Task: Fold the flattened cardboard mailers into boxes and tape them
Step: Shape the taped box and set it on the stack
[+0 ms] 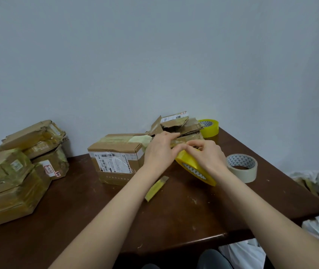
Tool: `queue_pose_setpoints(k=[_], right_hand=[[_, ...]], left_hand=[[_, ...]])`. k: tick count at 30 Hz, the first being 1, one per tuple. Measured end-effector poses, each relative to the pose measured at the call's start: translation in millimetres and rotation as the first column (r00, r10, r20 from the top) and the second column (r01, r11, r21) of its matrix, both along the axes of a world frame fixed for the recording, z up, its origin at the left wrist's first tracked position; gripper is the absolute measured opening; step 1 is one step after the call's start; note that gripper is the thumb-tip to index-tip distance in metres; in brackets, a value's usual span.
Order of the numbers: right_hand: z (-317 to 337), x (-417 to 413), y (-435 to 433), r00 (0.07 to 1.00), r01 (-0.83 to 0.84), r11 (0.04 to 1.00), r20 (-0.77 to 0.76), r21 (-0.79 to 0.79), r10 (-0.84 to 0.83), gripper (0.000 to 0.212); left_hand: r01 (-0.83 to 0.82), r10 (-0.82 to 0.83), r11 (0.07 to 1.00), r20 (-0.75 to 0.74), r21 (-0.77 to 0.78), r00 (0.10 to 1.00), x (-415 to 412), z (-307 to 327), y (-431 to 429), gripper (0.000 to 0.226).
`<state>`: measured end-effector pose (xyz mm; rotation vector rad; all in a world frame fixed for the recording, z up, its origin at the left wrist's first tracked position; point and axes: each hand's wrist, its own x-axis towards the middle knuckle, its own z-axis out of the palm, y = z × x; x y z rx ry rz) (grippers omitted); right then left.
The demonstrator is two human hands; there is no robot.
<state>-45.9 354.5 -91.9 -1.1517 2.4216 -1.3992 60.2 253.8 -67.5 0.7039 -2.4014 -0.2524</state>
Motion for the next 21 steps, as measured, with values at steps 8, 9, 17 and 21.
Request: queue_pose_setpoints(k=[8,9,17,21], right_hand=[[2,-18,14,0.991,0.02,0.998,0.135,-0.064,-0.011,0.054],[3,-21,17,0.983,-0.018,0.996,0.182,-0.088,0.034,0.061],[1,-30,26,0.97,-0.116,0.975,0.191,-0.192,0.152,0.04],[-8,-32,25,0.991,-0.106,0.981,0.067,-0.161,0.118,0.041]], left_hand=[[0.033,0.005,0.978,-0.18,0.208,0.984,-28,0,9,0.012],[0.02,0.017,0.981,-0.185,0.195,0.983,-31,1,11,0.013],[-0.054,0.051,0.998,0.057,0.043,0.997,-35,14,8,0.021],[0.0,0.005,0.986,-0.03,0.165,1.0,-30,19,-7,0.024]])
